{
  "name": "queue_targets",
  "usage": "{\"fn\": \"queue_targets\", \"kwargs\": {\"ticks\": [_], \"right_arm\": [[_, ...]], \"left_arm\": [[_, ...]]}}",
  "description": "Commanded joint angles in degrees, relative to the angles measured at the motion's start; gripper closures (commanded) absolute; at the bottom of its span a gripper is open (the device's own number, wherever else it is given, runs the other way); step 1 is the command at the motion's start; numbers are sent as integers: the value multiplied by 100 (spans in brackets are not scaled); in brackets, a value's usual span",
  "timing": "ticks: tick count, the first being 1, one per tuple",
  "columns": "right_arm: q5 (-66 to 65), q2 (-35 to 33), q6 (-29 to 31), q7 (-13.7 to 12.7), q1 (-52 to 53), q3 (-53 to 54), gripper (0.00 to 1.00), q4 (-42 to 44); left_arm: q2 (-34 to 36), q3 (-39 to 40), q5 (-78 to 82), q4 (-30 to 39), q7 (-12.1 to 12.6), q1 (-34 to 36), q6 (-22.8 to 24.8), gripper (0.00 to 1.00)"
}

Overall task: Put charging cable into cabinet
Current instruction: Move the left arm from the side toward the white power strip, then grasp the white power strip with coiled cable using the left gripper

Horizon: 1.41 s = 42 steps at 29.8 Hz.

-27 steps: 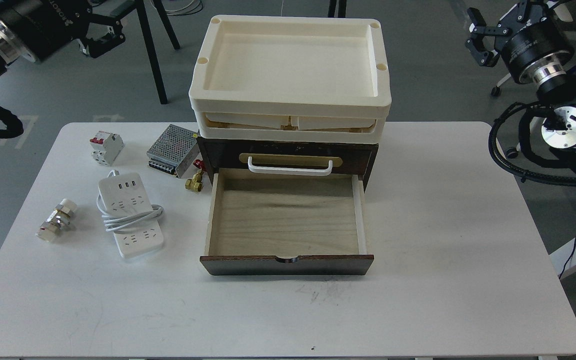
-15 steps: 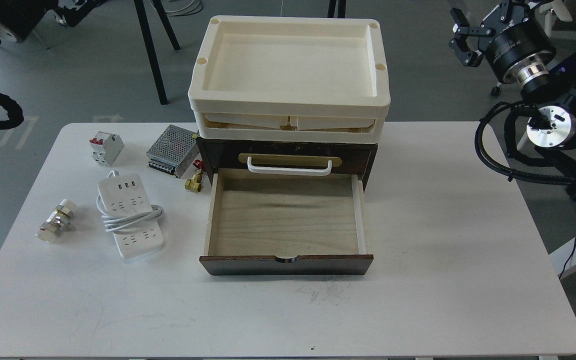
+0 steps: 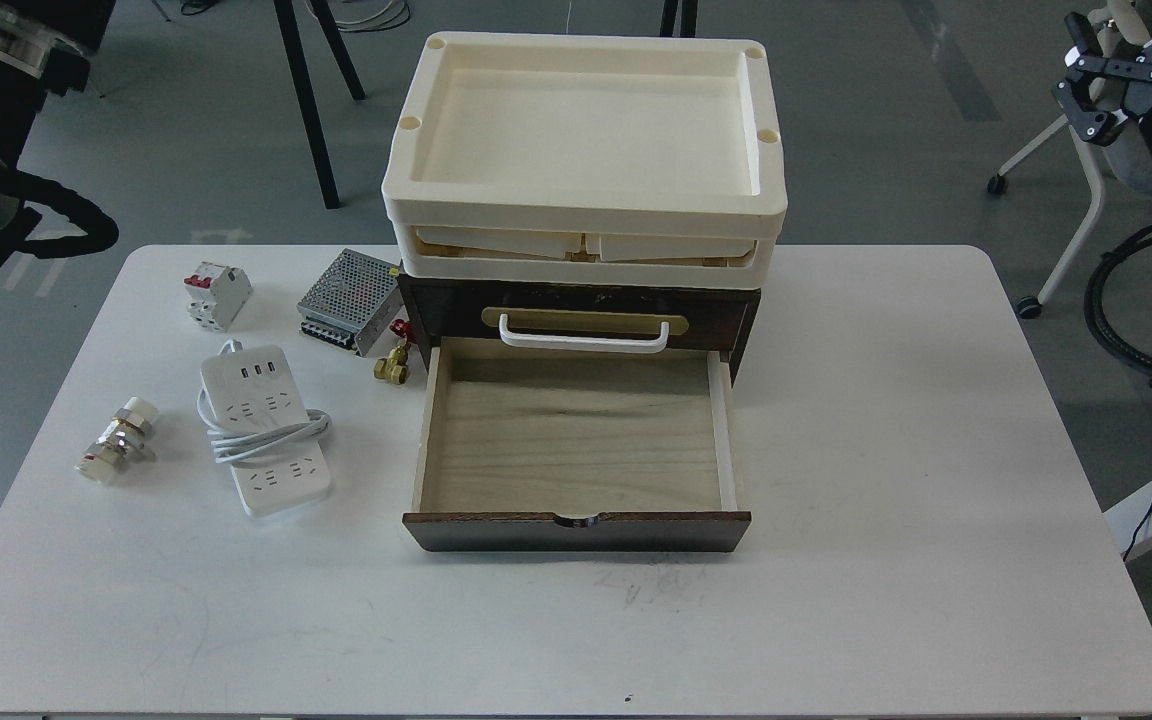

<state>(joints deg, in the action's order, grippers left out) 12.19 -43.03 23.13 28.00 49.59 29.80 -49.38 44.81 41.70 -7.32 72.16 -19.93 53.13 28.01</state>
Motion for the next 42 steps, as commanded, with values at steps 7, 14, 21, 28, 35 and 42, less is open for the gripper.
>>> {"fn": "queue_targets", "kwargs": {"ticks": [7,14,21,28,35,42], "right_arm": [[-6,-627,25,0,-687,44,0,-871],[12,-760,24,0,-907,53,0,-933],[21,-751,24,0,-1031,53,0,-881],[29,-733,24,0,-1110,53,0,-881],[38,-742,24,0,-1198,61,0,-880],[38,-707,24,0,-1259,53,0,-880]], "left_arm": [[2541,-829,6401,2004,-643,-154,-1,0],[2561,-2681,11865,1285,-807,-400,-1417,3],[1550,-3581,13232,-103,-807,-461,-2176,14],[890,-3581,13232,-931,-807,-602,-2414,14],[389,-3590,13232,-1379,-807,-840,-2414,27],[204,-3590,13232,-1669,-807,-866,-2414,58]]}}
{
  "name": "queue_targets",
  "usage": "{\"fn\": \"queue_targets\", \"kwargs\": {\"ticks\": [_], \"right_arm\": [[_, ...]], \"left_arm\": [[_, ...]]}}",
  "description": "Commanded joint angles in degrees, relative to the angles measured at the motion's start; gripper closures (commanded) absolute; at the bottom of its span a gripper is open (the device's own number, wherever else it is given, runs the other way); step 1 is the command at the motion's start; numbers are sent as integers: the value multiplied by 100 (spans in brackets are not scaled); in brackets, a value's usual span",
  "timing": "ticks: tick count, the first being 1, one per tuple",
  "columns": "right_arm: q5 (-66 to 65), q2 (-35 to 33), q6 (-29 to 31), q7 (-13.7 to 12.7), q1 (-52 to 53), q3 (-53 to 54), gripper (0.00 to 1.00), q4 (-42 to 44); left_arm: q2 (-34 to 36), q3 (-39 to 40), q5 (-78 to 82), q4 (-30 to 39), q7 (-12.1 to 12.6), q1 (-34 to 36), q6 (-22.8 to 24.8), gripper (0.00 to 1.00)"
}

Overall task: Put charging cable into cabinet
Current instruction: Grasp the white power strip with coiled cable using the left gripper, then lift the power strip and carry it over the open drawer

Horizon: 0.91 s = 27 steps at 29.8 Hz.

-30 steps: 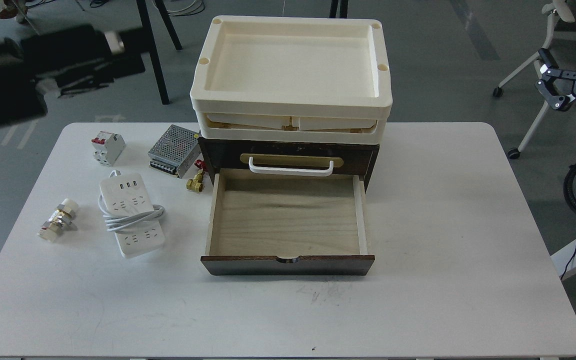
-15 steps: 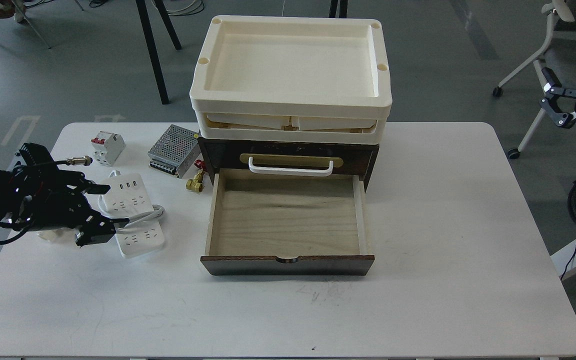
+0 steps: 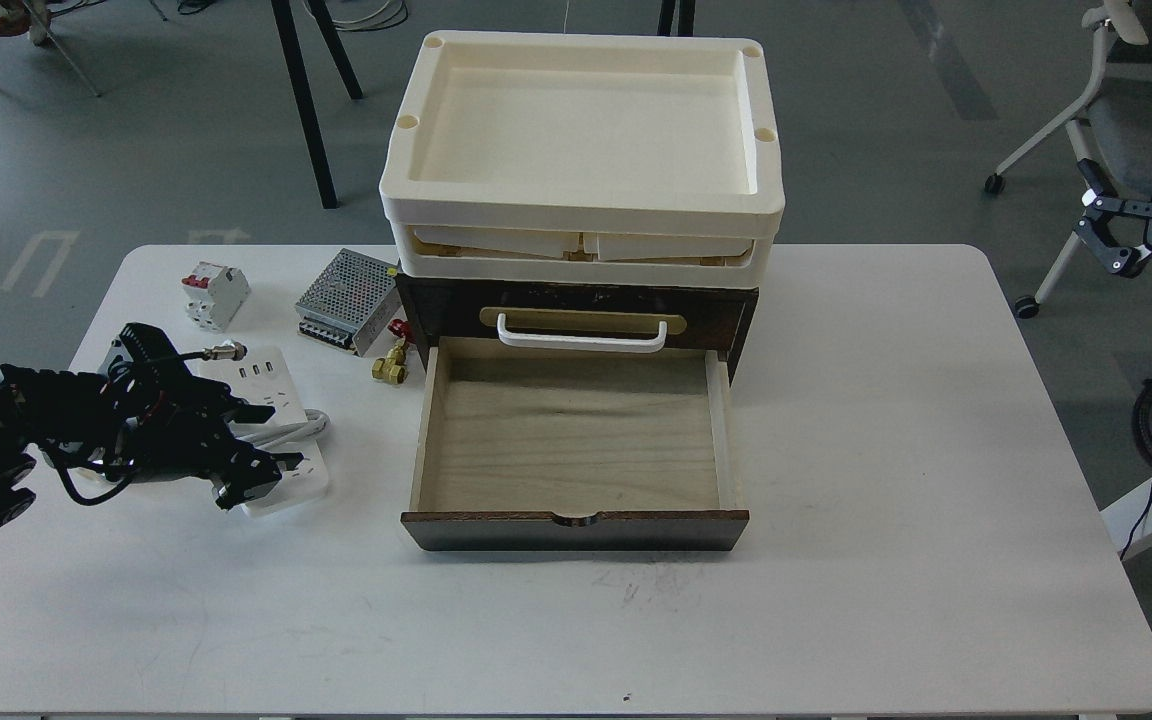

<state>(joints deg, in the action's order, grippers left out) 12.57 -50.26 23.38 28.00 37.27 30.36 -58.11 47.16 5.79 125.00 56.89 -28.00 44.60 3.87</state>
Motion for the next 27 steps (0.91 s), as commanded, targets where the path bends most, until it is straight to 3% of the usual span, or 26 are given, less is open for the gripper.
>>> {"fn": "queue_targets", "kwargs": {"ticks": [1,5,6,8,13,16,21,24,27], "right_arm": [[9,16,0,0,-44,-4,0,-7],[9,16,0,0,-71,4,0,-7],[9,7,0,0,-80,5,0,-7],[9,7,0,0,-106,5,0,1],[9,7,0,0,-141,5,0,1],[9,7,0,0,-150,5,0,2],[9,-1,0,0,-185,13,0,10],[9,-10,0,0,-203,13,0,19],[9,-2,0,0,-264,13,0,28]], "left_arm": [[-31,1,0,-204,0,-4,0,60],[-66,1,0,-284,0,-13,0,65],[-66,1,0,-284,0,-13,0,71],[-58,-8,0,-284,0,-22,0,98],[39,18,0,-118,0,-22,17,100],[380,53,-46,330,0,13,87,100],[996,115,-1485,973,0,145,614,100],[1260,141,-1970,1069,0,294,667,100],[1795,404,-2829,1779,0,347,947,100]]}}
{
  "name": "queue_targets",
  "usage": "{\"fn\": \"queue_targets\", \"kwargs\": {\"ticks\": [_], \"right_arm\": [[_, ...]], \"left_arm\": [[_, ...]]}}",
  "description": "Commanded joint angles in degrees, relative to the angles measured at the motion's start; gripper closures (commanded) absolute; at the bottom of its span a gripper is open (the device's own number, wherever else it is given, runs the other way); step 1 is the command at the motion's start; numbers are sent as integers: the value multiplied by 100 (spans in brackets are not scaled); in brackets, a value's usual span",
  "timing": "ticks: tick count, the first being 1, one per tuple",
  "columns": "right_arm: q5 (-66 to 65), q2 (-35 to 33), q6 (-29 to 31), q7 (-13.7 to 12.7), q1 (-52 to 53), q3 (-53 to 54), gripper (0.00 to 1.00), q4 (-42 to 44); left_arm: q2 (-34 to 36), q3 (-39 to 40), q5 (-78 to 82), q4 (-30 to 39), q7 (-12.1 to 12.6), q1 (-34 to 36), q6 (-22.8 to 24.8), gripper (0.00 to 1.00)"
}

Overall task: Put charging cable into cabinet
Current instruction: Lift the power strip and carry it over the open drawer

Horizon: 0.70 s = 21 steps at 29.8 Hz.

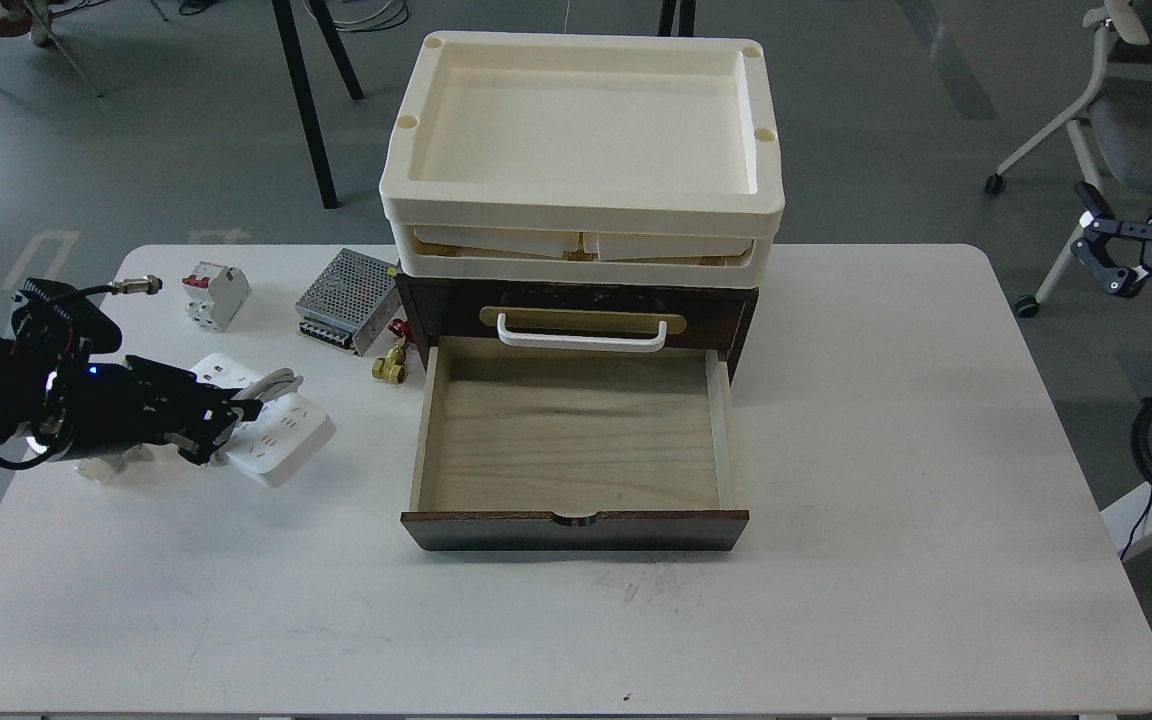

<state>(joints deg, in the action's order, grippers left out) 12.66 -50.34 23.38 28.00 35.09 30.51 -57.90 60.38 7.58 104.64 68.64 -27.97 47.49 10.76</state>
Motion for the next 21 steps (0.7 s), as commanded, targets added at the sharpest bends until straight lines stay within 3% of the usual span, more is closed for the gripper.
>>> {"fn": "queue_targets", "kwargs": {"ticks": [1,5,8,16,21], "right_arm": [[-1,7,0,0,-55,-1,0,7],[-1,24,0,0,-55,-1,0,-2],[-1,33,0,0,-55,25,0,-2],[-1,33,0,0,-81,43,0,42],[8,94,0,0,-116,43,0,42]], "left_arm": [[701,383,-1318,963,-3,67,573,100],[1178,972,-2666,2011,-3,94,1673,100],[969,1220,-3054,2372,-3,85,1724,100],[-560,1202,-3371,2294,-3,-117,1724,100],[-1185,1202,-3450,1550,-3,-152,1724,100]]}}
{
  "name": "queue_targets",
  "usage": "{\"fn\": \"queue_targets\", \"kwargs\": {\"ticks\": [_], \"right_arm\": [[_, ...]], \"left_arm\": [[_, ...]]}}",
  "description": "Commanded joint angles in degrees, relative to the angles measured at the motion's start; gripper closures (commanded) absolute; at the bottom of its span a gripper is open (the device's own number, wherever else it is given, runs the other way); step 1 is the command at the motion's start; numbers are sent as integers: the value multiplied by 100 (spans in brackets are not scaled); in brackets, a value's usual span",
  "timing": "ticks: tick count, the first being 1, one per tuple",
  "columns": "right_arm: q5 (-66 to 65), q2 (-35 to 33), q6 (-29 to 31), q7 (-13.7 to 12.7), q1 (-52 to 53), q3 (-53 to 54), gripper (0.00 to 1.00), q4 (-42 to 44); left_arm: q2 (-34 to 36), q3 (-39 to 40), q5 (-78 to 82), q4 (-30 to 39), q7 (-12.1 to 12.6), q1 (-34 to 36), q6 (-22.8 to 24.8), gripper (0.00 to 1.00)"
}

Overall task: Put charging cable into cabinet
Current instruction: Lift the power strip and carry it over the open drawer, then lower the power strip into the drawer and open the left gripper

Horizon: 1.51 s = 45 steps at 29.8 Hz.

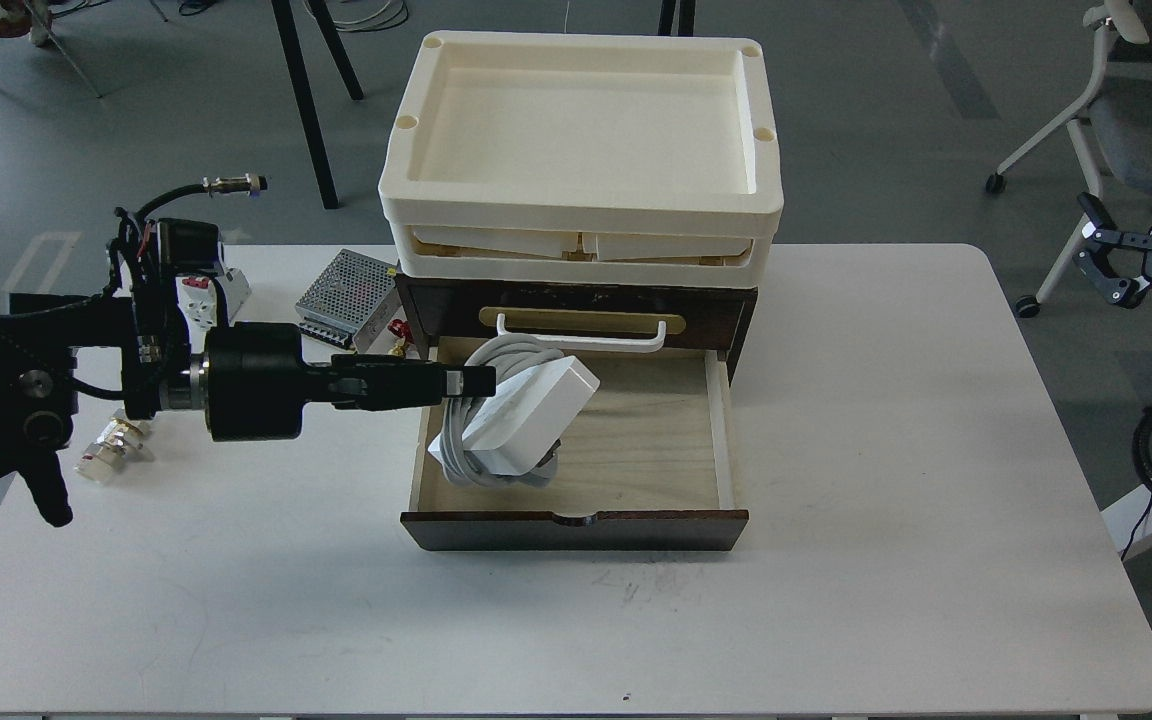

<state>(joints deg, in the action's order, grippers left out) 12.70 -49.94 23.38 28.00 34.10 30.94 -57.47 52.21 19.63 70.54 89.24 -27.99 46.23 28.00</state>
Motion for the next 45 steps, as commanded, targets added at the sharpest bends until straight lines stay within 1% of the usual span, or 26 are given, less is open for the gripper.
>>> {"fn": "queue_targets", "kwargs": {"ticks": [1,2,4,7,12,16,20,22,28,33,34,36,39,41,43,45], "right_arm": [[4,64,0,0,-35,0,0,-1],[4,64,0,0,-44,-9,0,-1],[4,72,0,0,-44,0,0,8],[4,81,0,0,-44,9,0,43],[4,90,0,0,-44,44,0,43],[4,143,0,0,-44,44,0,43],[4,143,0,0,-44,53,0,43],[4,143,9,0,-53,53,0,43],[4,143,9,0,-70,97,0,43],[4,143,0,0,-70,97,0,43],[4,143,0,0,-70,97,0,43],[4,143,9,0,-62,105,0,25],[-4,134,0,0,-62,333,0,-1],[-13,134,0,0,8,553,0,-1],[-31,125,0,0,114,711,0,16],[-66,134,9,0,438,799,0,34]], "left_arm": [[-491,-11,-41,-756,-1,-53,0,100],[-640,-11,-32,-1055,-1,-79,0,100],[-886,-11,-23,-1416,-1,-158,0,100],[-1011,-11,-32,-1681,-1,-220,0,100],[-1020,-11,-32,-1761,-1,-316,0,100],[-1116,-3,-32,-1787,-1,-386,0,94],[-1301,24,-23,-1980,-1,-413,0,89],[-1362,32,-32,-2024,-1,-422,0,81],[-1389,41,-23,-2033,-1,-422,0,70],[-1389,68,-32,-2033,-1,-413,0,57],[-1380,68,-40,-2033,-1,-413,0,52],[-1345,129,-136,-2024,-1,-396,0,30],[-1152,628,-1012,-1972,-1,-448,0,25],[-933,980,-1961,-1972,-1,-536,0,17],[-731,1148,-2735,-2015,-1,-554,0,16],[-485,1297,-3543,-2103,-1,-554,0,14]]}}
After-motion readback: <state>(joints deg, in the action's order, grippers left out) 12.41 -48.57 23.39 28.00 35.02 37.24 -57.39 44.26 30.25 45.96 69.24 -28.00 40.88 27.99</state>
